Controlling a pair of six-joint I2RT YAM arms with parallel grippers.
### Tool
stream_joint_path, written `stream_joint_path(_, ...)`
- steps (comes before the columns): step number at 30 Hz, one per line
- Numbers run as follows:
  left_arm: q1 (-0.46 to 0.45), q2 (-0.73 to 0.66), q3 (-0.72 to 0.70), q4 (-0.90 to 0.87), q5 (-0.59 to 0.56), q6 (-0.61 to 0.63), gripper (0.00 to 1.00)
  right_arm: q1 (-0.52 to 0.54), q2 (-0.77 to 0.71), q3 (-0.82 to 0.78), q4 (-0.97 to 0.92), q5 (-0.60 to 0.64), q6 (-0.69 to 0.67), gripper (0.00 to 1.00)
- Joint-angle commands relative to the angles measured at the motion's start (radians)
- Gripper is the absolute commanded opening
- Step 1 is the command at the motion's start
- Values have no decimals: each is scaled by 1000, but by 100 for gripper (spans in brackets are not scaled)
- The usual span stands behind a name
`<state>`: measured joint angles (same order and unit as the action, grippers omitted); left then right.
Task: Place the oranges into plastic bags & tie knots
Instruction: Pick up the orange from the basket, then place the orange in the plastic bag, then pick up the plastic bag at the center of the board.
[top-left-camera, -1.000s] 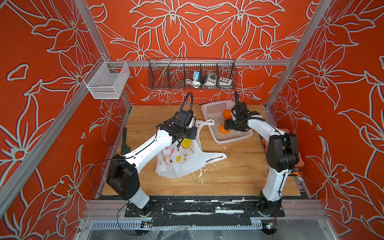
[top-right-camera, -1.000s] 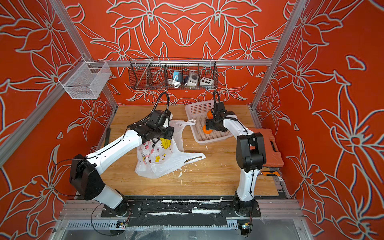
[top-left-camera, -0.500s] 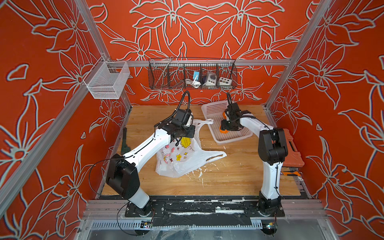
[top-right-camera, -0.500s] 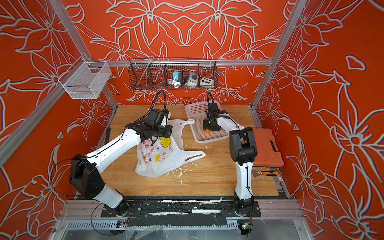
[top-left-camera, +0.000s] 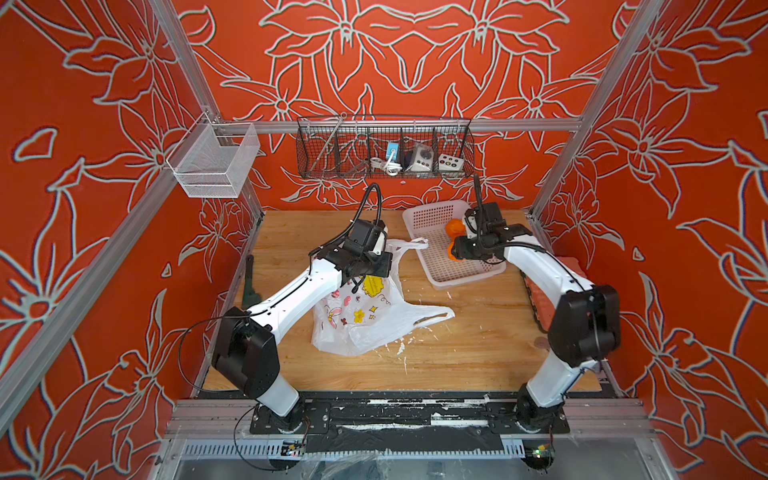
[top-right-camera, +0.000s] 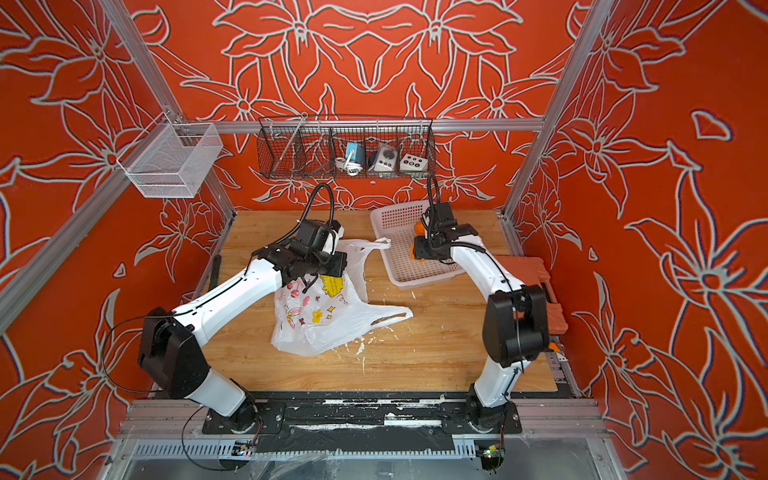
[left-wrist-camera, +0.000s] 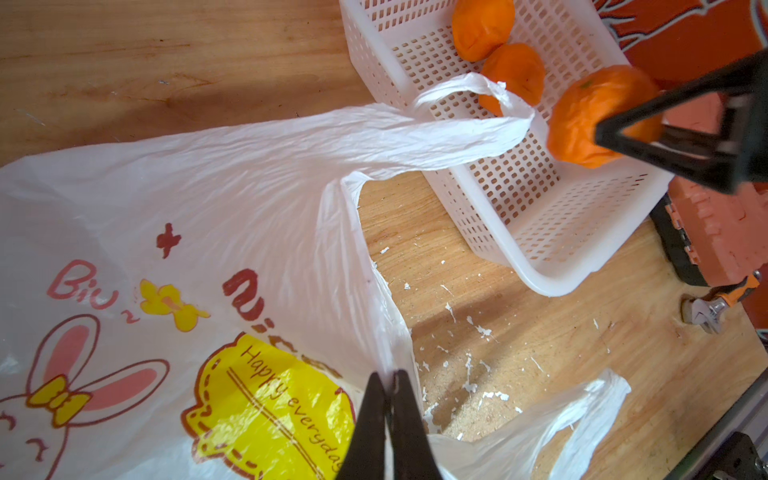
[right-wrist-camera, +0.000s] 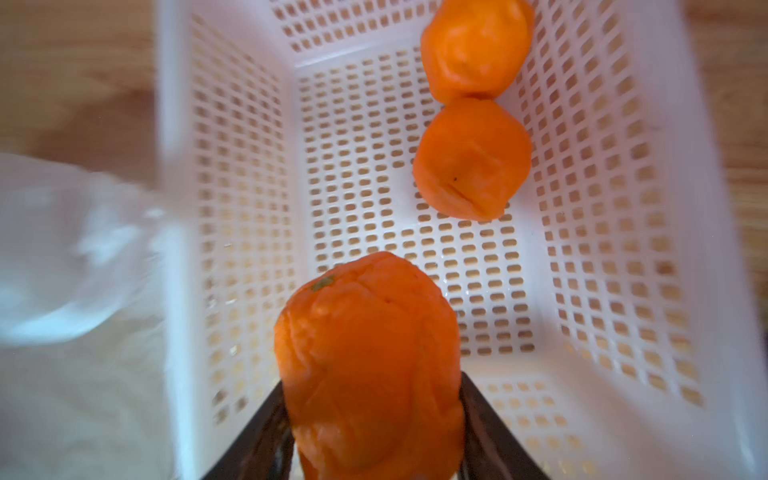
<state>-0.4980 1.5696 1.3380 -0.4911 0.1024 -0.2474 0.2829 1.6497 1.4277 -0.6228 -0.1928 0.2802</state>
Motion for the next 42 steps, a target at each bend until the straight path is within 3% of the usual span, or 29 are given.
stream_joint_path(1, 4, -39, -11, 32, 30, 5, 0, 49, -115, -86, 37, -121, 14, 40)
stream_joint_path(8, 50, -110, -69, 93, 93, 0, 0, 218, -171, -180, 171, -251, 125, 39)
stream_joint_path(18, 53, -225, -190, 336, 277, -130, 0, 435, 96, -36, 313, -285, 242, 42)
stream_joint_path(21, 53, -249, -220, 373, 293, -155, 0, 470, 187, 25, 354, -333, 284, 56)
stream_joint_path(26, 60, -273, -255, 349, 270, -143, 0, 484, 212, 29, 363, -345, 315, 96)
stream_joint_path(27, 60, -278, -265, 350, 265, -144, 0, 482, 202, 22, 349, -334, 306, 99)
stream_joint_path(32, 67, -272, -282, 320, 203, -133, 0, 454, 120, -20, 255, -294, 262, 98)
stream_joint_path(42, 70, -241, -265, 291, 155, -149, 0, 321, -134, -151, 11, -114, 138, 76)
